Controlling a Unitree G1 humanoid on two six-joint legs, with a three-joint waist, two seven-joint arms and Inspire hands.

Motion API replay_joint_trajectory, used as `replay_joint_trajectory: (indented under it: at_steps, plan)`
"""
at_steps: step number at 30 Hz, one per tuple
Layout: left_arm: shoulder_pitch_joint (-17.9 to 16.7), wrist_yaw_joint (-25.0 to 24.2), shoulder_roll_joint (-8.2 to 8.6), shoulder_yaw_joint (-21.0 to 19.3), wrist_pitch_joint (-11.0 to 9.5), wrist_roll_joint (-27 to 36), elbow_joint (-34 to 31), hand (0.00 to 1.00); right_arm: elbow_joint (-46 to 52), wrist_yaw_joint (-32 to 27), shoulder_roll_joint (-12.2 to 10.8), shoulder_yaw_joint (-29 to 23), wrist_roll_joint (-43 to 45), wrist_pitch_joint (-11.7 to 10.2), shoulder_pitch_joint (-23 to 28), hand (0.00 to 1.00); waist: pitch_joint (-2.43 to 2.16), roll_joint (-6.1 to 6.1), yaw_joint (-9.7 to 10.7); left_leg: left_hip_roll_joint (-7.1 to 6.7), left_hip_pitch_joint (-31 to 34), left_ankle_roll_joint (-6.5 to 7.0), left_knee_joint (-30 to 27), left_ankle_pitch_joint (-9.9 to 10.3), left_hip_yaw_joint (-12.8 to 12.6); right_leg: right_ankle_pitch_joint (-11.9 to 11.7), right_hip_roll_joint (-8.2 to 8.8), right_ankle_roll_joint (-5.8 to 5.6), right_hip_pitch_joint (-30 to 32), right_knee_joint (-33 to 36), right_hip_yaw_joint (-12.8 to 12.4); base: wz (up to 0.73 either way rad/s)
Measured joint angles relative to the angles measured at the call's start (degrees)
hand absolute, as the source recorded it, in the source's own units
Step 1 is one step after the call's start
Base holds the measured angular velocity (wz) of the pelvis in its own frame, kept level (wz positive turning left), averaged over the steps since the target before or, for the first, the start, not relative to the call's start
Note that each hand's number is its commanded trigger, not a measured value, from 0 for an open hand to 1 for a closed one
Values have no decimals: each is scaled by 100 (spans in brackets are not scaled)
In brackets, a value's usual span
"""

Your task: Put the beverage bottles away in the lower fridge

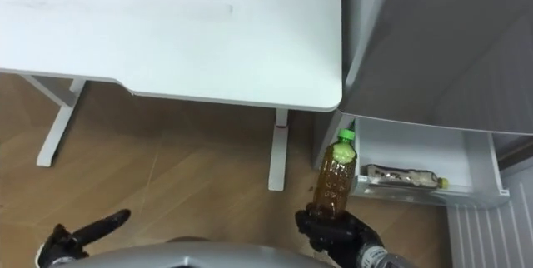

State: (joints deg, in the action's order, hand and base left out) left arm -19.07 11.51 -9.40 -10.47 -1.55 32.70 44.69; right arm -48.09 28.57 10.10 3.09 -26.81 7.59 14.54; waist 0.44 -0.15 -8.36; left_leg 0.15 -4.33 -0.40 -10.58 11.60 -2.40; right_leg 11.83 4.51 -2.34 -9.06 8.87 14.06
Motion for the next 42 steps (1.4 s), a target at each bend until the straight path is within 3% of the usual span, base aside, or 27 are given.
replay_joint_trajectory:
  at_steps: [5, 12, 14, 16, 26, 37, 42]
  plan:
    - [63, -351, -1, 137, 52, -654, 522, 0, -26, -13, 6, 1, -54, -1, -31, 100, 3, 23, 87, 1, 2, 0, 19, 0, -3, 0, -2, 0, -2, -11, 17, 0]
    - [146, -659, 10, 805, 155, -1416, 1107, 0, -236, -226, -16, 29, -772, -8, -99, 100, 13, 33, 231, 4, 55, 0, 1, 0, -19, -1, -2, 0, 46, -8, 28, 1]
    - [193, -742, 18, 981, 154, -1670, 1151, 0, -366, -297, -22, 37, -921, -9, -224, 100, 1, 16, 310, 3, 126, 0, -21, 0, -15, -6, -2, 3, 100, 1, 28, 3]
    - [203, -820, 17, 1108, 153, -1819, 1186, 0, -455, -421, -23, 75, -1047, -71, -305, 100, 18, 17, 413, 3, 170, 0, -56, 0, -15, -13, -2, 3, 123, 3, 27, 0]
    - [319, -822, 45, 1113, 147, -2491, 1197, 0, -574, -807, -61, 72, -2125, -83, -421, 100, 23, 35, 507, 1, 182, 2, -21, -2, -63, -15, -2, 1, 180, 0, -41, -2]
    - [270, -876, 70, 1066, 156, -2609, 1198, 0, -500, -1132, -60, -12, -4297, -258, -472, 100, -2, 75, 506, 1, 172, 2, -23, -2, -101, -15, -9, 0, 181, -6, -121, 0]
    - [240, -873, 70, 1066, 229, -2607, 1204, 0, -501, -1227, -52, -15, -4865, -253, -484, 100, -12, 95, 499, 2, 168, 2, -27, -2, -104, -15, -10, 0, 174, -1, -119, 0]
